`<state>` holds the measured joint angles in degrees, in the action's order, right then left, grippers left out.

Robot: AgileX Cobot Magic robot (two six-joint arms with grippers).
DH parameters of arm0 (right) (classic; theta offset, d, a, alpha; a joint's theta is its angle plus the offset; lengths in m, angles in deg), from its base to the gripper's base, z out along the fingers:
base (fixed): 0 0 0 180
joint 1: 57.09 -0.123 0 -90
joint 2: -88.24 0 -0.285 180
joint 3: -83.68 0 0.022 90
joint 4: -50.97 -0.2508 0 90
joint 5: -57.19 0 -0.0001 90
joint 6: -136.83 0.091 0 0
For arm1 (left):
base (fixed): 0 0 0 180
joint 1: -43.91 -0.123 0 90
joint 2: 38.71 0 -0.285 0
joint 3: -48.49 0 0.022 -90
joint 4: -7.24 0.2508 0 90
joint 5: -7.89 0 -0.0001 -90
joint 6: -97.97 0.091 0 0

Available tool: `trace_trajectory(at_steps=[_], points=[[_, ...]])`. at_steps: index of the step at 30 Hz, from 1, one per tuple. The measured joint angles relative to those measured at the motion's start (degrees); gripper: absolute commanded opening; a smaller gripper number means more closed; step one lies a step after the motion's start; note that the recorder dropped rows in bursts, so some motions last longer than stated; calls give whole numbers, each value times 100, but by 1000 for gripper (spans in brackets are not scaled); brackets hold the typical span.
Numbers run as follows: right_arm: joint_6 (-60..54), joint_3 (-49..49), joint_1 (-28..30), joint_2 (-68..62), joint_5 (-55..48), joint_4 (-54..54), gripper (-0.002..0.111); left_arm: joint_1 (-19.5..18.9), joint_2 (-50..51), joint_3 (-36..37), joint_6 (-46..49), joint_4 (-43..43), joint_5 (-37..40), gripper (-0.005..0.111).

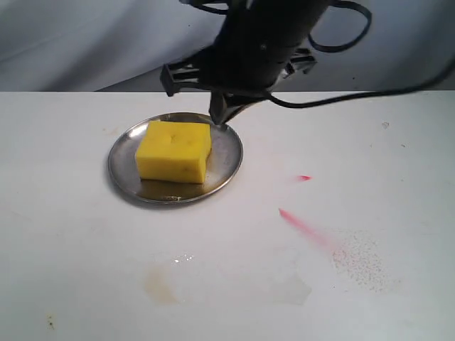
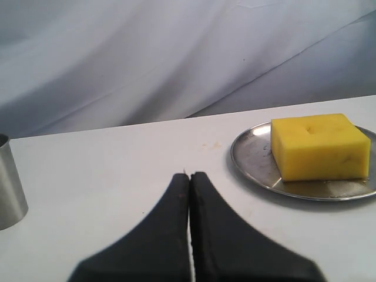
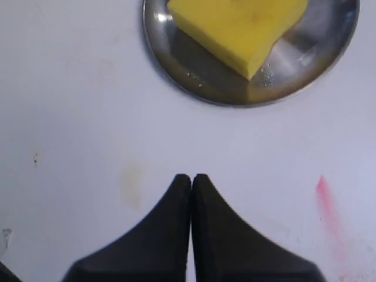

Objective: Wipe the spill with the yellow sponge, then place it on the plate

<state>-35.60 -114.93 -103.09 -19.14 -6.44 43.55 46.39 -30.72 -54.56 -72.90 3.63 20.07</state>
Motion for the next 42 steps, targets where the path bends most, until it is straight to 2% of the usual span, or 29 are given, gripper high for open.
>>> trace_trajectory(at_steps=[8, 14, 19, 25, 29, 37, 42], points=[[739, 2708, 120, 2481, 1516, 150, 0, 0, 0, 0, 0, 0, 0, 0], [859, 4495, 1145, 4117, 2409, 270, 0, 0, 0, 0, 0, 0, 0, 0], [450, 5794, 2155, 5396, 3122, 361, 0, 0, 0, 0, 0, 0, 0, 0], [133, 7215, 2994, 6777, 4143, 619, 0, 0, 0, 0, 0, 0, 0, 0], [155, 7937, 3358, 7768, 4563, 657, 0, 0, 0, 0, 0, 0, 0, 0], [155, 8737, 4038, 9655, 4907, 774, 0, 0, 0, 0, 0, 0, 0, 0], [-344, 9125, 4153, 9925, 5133, 742, 0, 0, 0, 0, 0, 0, 0, 0]])
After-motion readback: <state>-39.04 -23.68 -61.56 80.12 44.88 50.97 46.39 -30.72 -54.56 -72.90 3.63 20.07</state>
